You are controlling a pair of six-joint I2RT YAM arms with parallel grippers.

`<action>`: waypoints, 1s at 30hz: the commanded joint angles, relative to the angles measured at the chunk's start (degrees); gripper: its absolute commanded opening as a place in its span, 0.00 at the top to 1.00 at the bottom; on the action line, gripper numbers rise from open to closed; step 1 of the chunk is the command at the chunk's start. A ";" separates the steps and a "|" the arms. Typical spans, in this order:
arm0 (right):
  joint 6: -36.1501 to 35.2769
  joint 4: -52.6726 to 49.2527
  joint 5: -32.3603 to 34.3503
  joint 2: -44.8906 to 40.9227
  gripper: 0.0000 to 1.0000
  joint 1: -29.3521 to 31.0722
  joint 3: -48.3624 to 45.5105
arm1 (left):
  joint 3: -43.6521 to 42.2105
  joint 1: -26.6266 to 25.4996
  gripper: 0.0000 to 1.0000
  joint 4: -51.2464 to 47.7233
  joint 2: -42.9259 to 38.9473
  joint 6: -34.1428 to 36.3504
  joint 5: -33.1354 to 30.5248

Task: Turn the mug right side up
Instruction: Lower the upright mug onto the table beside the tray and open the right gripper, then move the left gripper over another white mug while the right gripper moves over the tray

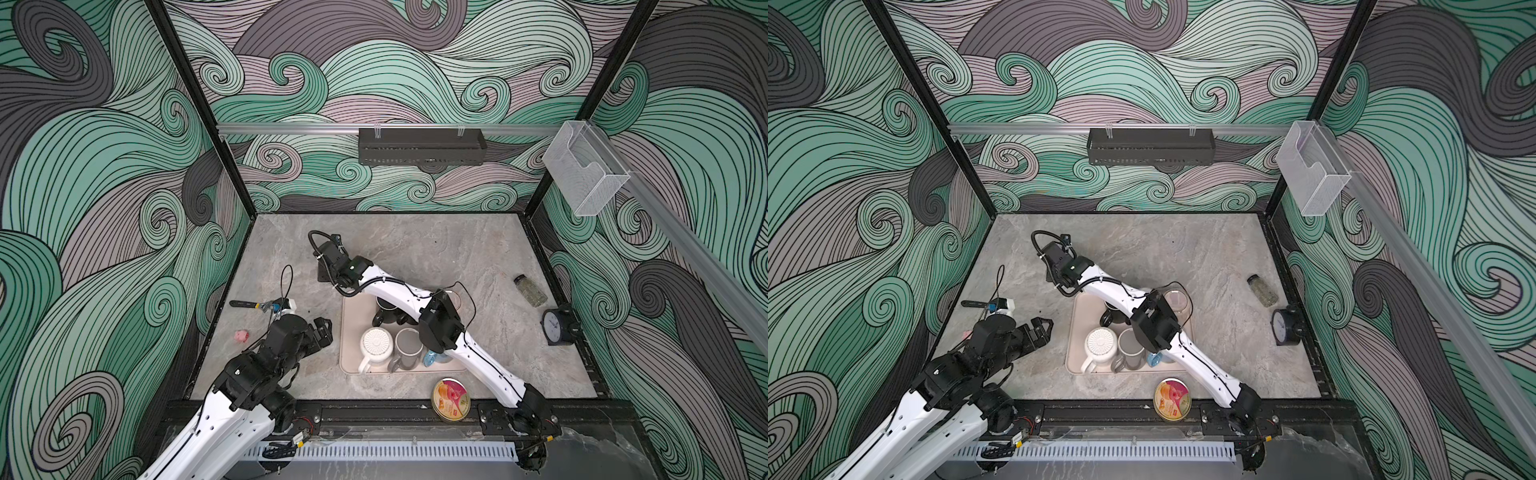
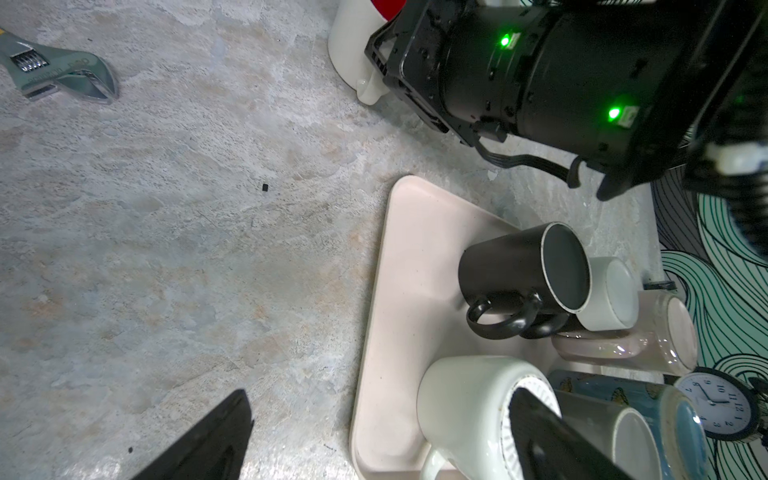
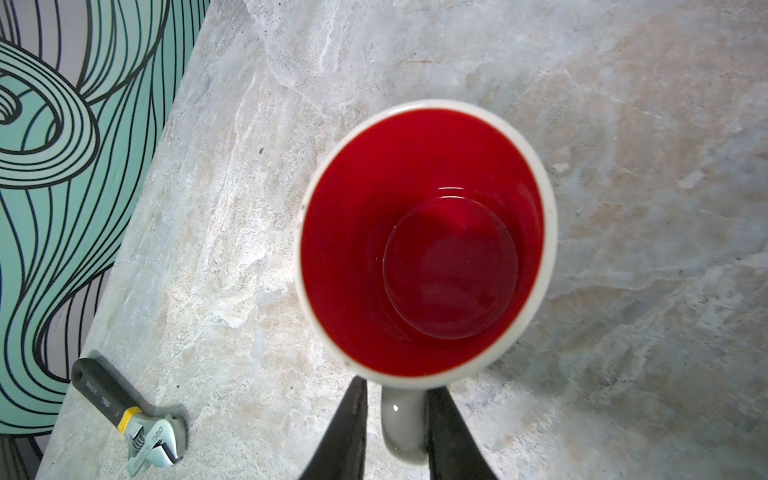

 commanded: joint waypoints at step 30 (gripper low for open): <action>-18.03 8.04 5.71 -57.79 0.47 0.47 -56.17 | 6.19 -5.55 0.08 7.90 11.07 13.60 7.68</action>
